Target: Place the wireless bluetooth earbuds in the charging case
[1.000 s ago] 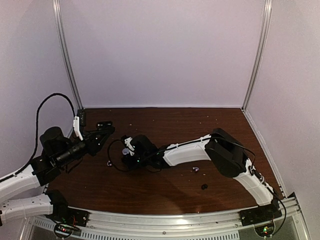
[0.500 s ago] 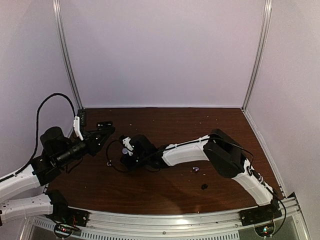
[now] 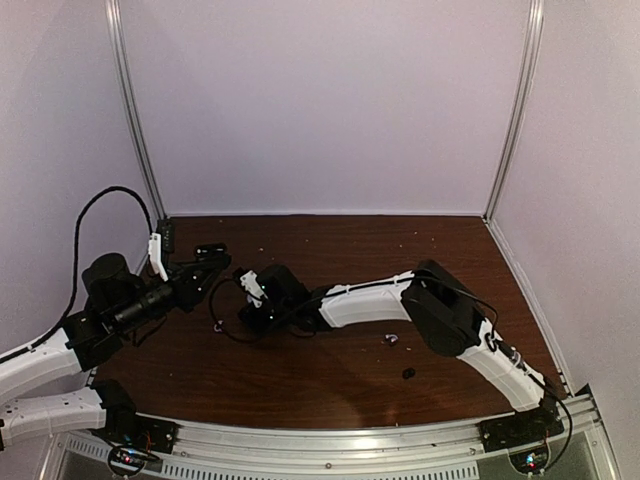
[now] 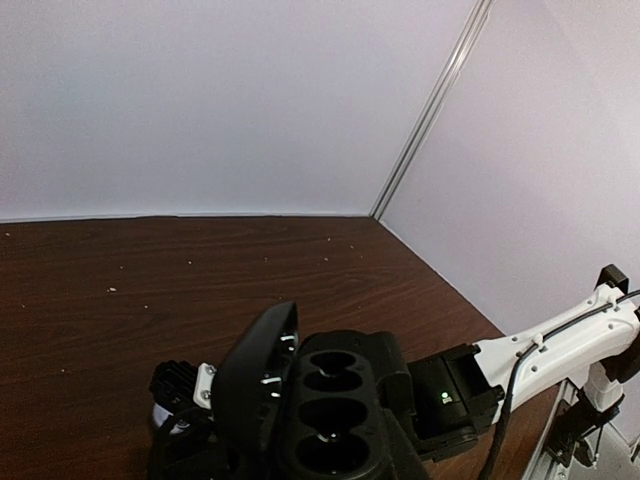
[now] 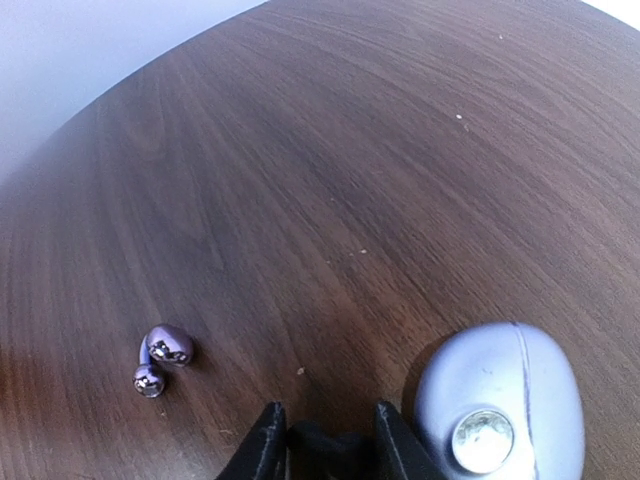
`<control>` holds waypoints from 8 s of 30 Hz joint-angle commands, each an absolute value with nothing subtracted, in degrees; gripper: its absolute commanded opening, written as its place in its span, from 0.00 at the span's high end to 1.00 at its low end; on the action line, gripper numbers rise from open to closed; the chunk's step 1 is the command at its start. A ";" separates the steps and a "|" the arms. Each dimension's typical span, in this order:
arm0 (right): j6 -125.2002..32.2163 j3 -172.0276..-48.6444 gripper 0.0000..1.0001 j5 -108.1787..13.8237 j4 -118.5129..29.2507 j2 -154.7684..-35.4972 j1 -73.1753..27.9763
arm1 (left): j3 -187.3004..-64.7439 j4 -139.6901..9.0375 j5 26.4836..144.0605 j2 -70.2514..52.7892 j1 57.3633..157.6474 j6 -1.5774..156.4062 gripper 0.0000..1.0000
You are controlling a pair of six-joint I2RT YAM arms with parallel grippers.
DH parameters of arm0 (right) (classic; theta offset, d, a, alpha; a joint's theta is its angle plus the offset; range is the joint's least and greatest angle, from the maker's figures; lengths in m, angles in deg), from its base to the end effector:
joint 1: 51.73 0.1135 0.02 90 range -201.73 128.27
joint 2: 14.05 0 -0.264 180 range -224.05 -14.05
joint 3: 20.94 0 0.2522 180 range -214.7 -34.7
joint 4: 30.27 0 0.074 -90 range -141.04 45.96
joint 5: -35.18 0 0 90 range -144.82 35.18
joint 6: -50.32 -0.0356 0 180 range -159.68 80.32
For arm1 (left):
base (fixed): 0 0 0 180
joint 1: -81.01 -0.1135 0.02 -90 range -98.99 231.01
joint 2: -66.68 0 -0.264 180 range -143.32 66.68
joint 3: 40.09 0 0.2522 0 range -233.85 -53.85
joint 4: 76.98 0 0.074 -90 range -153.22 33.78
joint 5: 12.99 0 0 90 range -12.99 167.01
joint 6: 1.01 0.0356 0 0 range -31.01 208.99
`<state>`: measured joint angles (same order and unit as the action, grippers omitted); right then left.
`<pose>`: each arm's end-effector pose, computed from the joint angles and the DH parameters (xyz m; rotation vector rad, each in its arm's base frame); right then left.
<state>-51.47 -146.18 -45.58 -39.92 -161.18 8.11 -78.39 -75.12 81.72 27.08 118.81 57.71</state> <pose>0.2808 0.4946 0.1057 -1.0086 2.0130 0.8839 0.1389 -0.1114 0.2700 0.1645 1.7121 -0.9804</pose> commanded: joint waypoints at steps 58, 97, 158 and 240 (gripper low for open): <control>-53.21 -83.72 0.77 -41.70 -43.60 -113.40 6.02 | -77.94 -80.30 86.05 24.44 118.36 57.91 1.00; -45.91 -86.47 0.83 -40.92 -53.89 -111.75 4.70 | -78.47 -82.03 87.16 22.32 118.36 57.88 1.00; -46.49 -84.52 0.78 -40.23 -60.29 -106.99 4.87 | -78.75 -81.59 87.16 21.93 118.36 58.41 1.00; -31.66 -111.19 1.00 -59.57 -59.48 -96.46 27.79 | -83.74 -95.34 114.28 4.41 136.37 84.77 1.00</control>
<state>-32.34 -108.94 -56.45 -58.28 -95.83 27.36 -81.64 -94.69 115.10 4.31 135.92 83.43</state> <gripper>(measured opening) 0.004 0.236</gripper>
